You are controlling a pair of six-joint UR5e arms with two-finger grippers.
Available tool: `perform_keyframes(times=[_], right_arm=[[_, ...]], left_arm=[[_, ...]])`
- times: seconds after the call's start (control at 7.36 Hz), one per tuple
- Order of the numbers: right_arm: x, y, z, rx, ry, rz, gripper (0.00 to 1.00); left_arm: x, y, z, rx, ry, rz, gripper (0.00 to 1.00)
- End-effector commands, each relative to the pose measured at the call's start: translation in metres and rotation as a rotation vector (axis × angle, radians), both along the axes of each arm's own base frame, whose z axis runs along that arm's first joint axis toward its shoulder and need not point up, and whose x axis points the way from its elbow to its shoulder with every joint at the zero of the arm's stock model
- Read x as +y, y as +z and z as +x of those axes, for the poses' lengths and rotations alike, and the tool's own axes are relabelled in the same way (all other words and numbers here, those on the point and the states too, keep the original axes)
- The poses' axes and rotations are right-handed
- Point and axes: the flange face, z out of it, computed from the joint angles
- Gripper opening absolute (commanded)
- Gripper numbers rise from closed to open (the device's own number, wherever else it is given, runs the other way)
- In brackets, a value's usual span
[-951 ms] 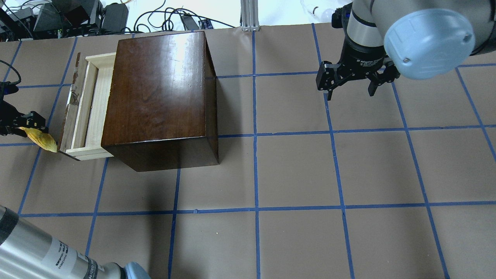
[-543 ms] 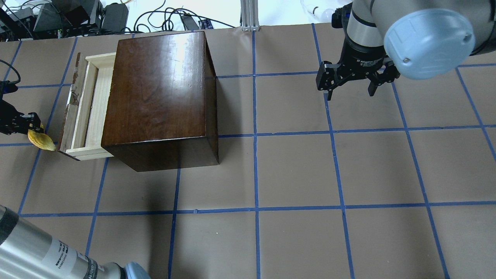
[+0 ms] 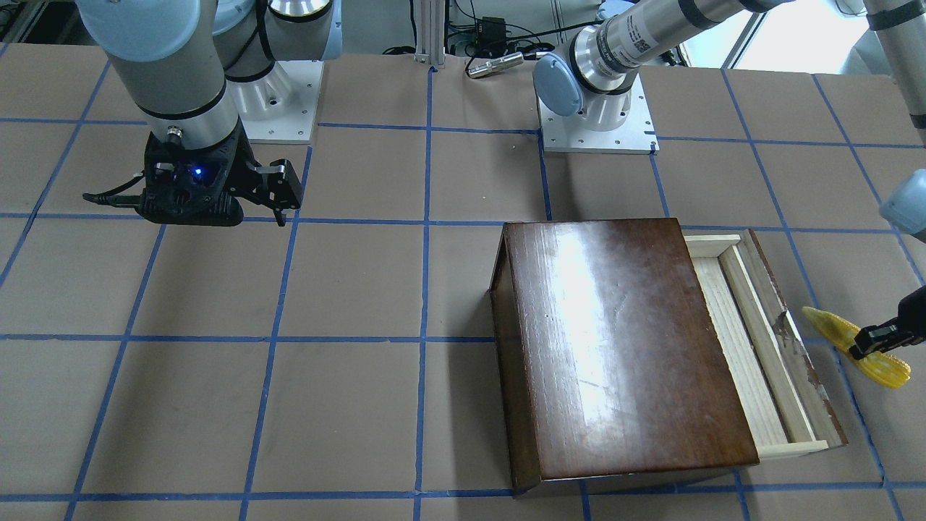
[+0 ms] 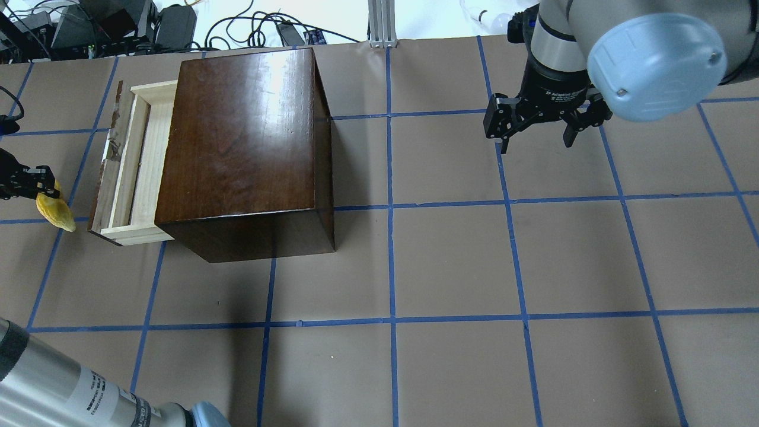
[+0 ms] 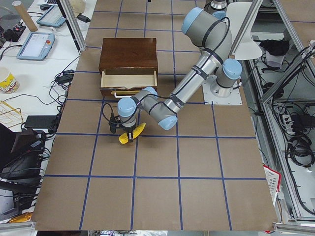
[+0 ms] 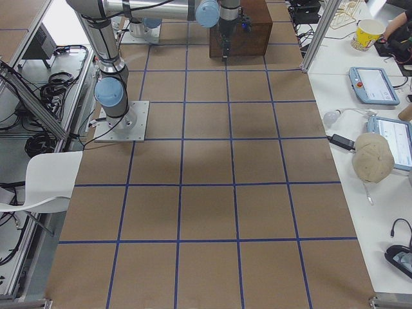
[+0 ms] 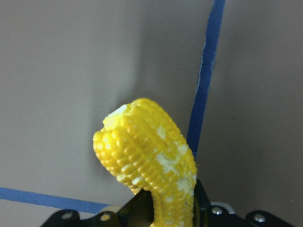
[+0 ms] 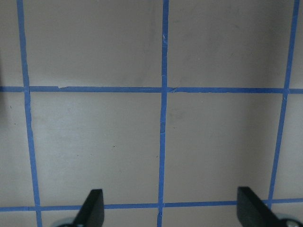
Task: Open drawer and put corn inside
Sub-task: 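Lift the corn and carry it over the open drawer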
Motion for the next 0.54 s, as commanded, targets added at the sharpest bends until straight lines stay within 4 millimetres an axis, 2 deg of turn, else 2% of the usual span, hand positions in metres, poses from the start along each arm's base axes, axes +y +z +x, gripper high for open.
perform_keyframes(times=[0.0, 0.14, 0.41], right_arm=[[0.0, -0.001, 0.0, 0.0, 0.0, 0.0, 1.0], [0.0, 0.0, 0.0, 0.0, 0.0, -0.001, 1.0], [0.0, 0.0, 0.0, 0.0, 0.0, 0.0, 1.0]], left_arm=[[-0.004, 0.045, -0.004, -0.037, -0.036, -0.036, 0.0], [-0.009, 0.077, -0.013, -0.039, -0.052, -0.041, 0.0], [-0.03, 0.156, -0.051, -0.04, -0.111, -0.048, 0.0]])
